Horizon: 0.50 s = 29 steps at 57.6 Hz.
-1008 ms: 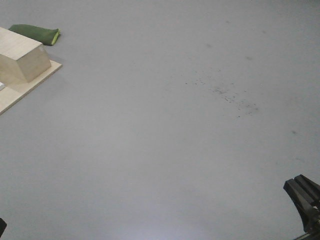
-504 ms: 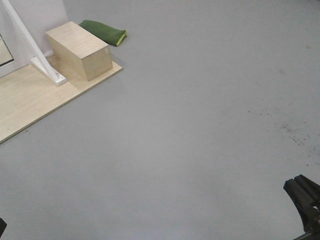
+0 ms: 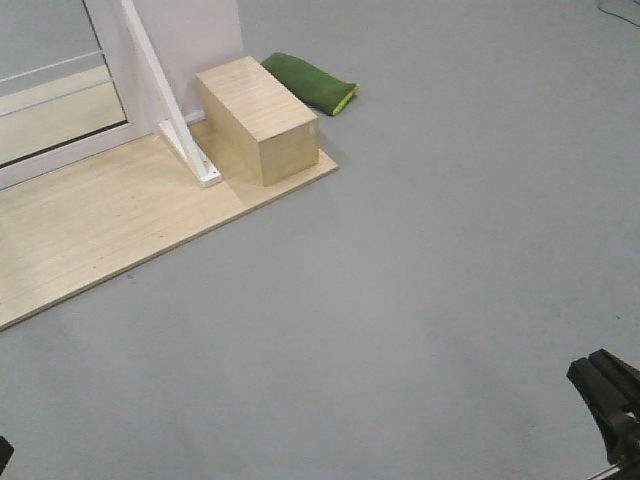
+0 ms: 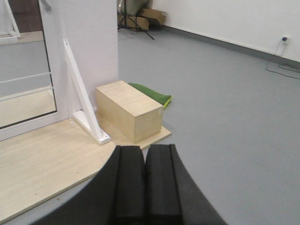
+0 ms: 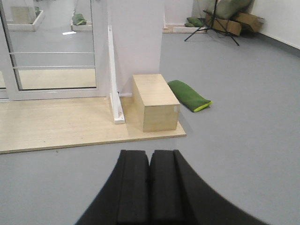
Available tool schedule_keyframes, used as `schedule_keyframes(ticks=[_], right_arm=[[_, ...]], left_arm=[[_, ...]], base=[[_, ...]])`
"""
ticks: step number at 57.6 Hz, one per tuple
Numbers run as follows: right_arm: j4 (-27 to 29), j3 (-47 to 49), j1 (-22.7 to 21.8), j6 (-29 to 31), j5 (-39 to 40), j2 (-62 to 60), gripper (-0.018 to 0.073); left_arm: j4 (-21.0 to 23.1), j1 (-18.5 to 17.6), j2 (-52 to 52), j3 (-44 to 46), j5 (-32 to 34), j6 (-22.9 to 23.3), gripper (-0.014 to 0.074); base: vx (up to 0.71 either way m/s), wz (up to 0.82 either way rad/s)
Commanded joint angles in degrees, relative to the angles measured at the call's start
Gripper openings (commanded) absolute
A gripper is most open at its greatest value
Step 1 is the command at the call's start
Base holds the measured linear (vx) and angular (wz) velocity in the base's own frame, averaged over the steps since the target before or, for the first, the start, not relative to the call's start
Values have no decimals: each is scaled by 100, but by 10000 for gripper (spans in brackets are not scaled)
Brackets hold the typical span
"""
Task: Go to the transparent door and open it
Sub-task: 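Drive the base toward the white-framed sliding glass door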
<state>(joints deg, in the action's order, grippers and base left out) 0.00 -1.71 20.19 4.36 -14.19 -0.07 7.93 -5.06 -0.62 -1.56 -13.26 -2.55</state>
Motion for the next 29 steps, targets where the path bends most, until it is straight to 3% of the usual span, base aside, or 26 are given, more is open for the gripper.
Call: schedule_keyframes(ticks=[1,29], right_arm=[[0,-78,-4,17,439,92,0],[0,-78,-4,17,439,92,0]], left_arm=[[62,-2,-72,-132,460,11,0],[62,-2,-72,-132,460,11,0]], base=[[46,44],[48,50]])
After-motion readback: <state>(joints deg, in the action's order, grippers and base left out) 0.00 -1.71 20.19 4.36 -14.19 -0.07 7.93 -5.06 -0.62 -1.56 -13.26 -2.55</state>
